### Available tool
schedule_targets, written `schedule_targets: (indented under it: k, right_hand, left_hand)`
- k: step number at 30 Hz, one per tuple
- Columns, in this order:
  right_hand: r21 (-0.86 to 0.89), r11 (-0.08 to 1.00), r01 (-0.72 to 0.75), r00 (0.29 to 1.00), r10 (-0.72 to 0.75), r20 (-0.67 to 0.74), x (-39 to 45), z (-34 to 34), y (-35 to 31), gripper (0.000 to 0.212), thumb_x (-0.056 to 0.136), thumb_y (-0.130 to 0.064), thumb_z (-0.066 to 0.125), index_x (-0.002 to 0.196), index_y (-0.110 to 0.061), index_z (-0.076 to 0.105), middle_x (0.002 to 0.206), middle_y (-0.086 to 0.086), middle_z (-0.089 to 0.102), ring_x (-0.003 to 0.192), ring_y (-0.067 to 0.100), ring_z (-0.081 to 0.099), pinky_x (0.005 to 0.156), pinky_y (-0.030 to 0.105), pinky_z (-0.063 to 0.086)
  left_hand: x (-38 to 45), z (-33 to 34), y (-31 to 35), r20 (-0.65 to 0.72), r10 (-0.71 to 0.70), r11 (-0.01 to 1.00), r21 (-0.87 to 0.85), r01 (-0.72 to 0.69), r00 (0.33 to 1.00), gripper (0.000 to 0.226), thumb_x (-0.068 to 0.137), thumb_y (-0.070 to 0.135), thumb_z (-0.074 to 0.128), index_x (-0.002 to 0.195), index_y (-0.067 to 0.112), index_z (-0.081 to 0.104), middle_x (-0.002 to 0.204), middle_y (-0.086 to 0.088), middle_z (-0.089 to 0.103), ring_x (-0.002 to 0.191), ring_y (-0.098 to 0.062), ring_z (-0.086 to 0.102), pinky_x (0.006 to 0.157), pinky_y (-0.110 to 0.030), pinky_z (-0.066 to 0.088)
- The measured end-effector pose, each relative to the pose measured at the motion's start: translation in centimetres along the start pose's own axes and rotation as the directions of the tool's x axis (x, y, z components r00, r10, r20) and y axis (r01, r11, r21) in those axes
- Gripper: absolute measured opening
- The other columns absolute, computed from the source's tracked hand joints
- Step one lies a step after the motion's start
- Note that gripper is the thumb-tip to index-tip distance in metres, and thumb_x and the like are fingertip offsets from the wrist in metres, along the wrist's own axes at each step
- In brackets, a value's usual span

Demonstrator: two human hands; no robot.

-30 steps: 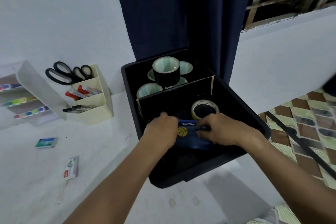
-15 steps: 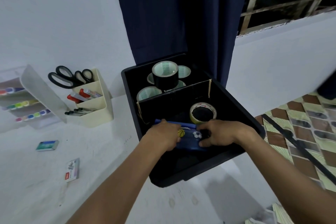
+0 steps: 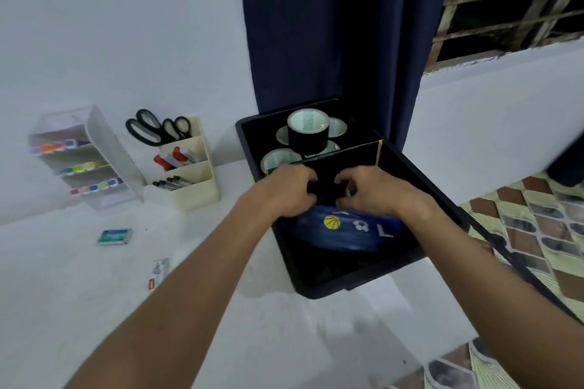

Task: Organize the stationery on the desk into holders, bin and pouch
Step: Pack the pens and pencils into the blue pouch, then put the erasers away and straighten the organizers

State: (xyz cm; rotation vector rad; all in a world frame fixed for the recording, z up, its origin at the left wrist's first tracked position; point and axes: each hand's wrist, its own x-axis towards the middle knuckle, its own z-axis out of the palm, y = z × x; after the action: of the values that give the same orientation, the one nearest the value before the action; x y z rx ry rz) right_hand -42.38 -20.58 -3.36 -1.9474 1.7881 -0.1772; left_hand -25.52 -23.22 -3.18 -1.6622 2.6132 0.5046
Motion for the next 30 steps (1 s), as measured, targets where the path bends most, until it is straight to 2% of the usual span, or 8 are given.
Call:
schedule_targets:
  k: [3,6,8,11,15,18,24,30]
  right_hand:
    - [0.017,0.992,0.124,0.988,-0.122,-0.092,0.5,-0.4,-4.4,0.040,0.083,-0.025,0.069,0.122,-0.018,0.061,0.108,0.003,0.060,0.087,0.013,0.053,0.077,0.021,0.041]
    - [0.020,0.969,0.247,0.963,-0.243,-0.113,1.2,0.5,-9.3,0.041,0.084,-0.027,0.067,0.124,-0.021,0.060,0.112,0.002,0.060,0.089,0.012,0.054,0.080,0.024,0.045]
    - [0.028,0.949,0.315,0.945,-0.311,-0.096,1.5,1.7,-12.6,0.040,0.085,-0.029,0.066,0.124,-0.022,0.059,0.107,-0.002,0.056,0.091,0.012,0.054,0.082,0.026,0.048]
    - [0.036,0.910,0.413,0.911,-0.411,-0.044,2.0,4.6,-18.0,0.041,0.086,-0.028,0.065,0.126,-0.021,0.057,0.111,-0.004,0.054,0.092,0.009,0.050,0.079,0.021,0.041]
    - [0.014,0.880,0.475,0.878,-0.475,0.054,3.4,9.0,-23.2,0.041,0.086,-0.027,0.067,0.126,-0.020,0.057,0.119,0.000,0.057,0.092,0.008,0.049,0.079,0.021,0.040]
    - [-0.007,0.877,0.481,0.865,-0.473,0.168,4.4,11.7,-25.1,0.044,0.085,-0.028,0.069,0.127,-0.021,0.056,0.124,0.000,0.057,0.095,0.009,0.050,0.081,0.021,0.041]
    - [-0.027,0.914,0.405,0.861,-0.371,0.347,6.2,15.5,-25.7,0.056,0.080,-0.035,0.074,0.130,-0.023,0.053,0.130,0.001,0.054,0.096,0.010,0.050,0.084,0.020,0.043]
    - [-0.164,0.916,0.366,0.824,-0.237,0.514,6.2,17.2,-25.1,0.093,0.063,-0.049,0.083,0.142,-0.026,0.038,0.138,-0.004,0.044,0.124,0.017,0.045,0.096,0.027,0.037]
  left_hand:
    - [-2.1,-3.2,-3.1,-0.132,0.007,1.000,0.005,-0.006,0.991,0.041,0.088,0.023,0.060,0.129,0.018,0.057,0.122,-0.007,0.061,0.112,-0.025,0.057,0.086,-0.026,0.043]
    - [-5.0,-5.3,-7.8,-0.172,-0.054,0.999,-0.004,0.054,0.984,0.043,0.089,0.024,0.061,0.131,0.021,0.054,0.130,-0.003,0.058,0.116,-0.022,0.055,0.093,-0.029,0.043]
    - [-7.1,-6.0,-11.1,-0.183,-0.123,0.992,-0.003,0.125,0.975,0.043,0.088,0.026,0.061,0.130,0.024,0.054,0.132,-0.001,0.056,0.117,-0.021,0.054,0.094,-0.029,0.042]
    - [-11.0,-6.2,-16.7,-0.199,-0.239,0.969,0.010,0.246,0.950,0.041,0.087,0.025,0.063,0.127,0.024,0.058,0.128,-0.001,0.057,0.113,-0.021,0.055,0.092,-0.028,0.043]
    - [-15.1,-5.1,-23.2,-0.188,-0.402,0.915,-0.106,0.389,0.896,0.038,0.087,0.023,0.065,0.124,0.021,0.059,0.129,-0.001,0.055,0.109,-0.018,0.054,0.089,-0.023,0.040]
    - [-17.3,-3.6,-26.8,-0.140,-0.496,0.865,-0.168,0.473,0.857,0.036,0.086,0.025,0.066,0.121,0.020,0.059,0.126,-0.003,0.057,0.095,-0.015,0.054,0.081,-0.022,0.042]
    - [-18.8,0.5,-30.7,-0.090,-0.570,0.806,-0.257,0.534,0.817,0.037,0.087,0.025,0.063,0.123,0.018,0.058,0.130,-0.003,0.054,0.115,-0.018,0.052,0.090,-0.025,0.041]
    - [-16.3,3.2,-31.7,-0.141,-0.659,0.729,-0.360,0.583,0.738,0.059,0.085,0.039,0.066,0.133,0.012,0.047,0.133,-0.010,0.054,0.122,-0.024,0.051,0.095,-0.031,0.043]
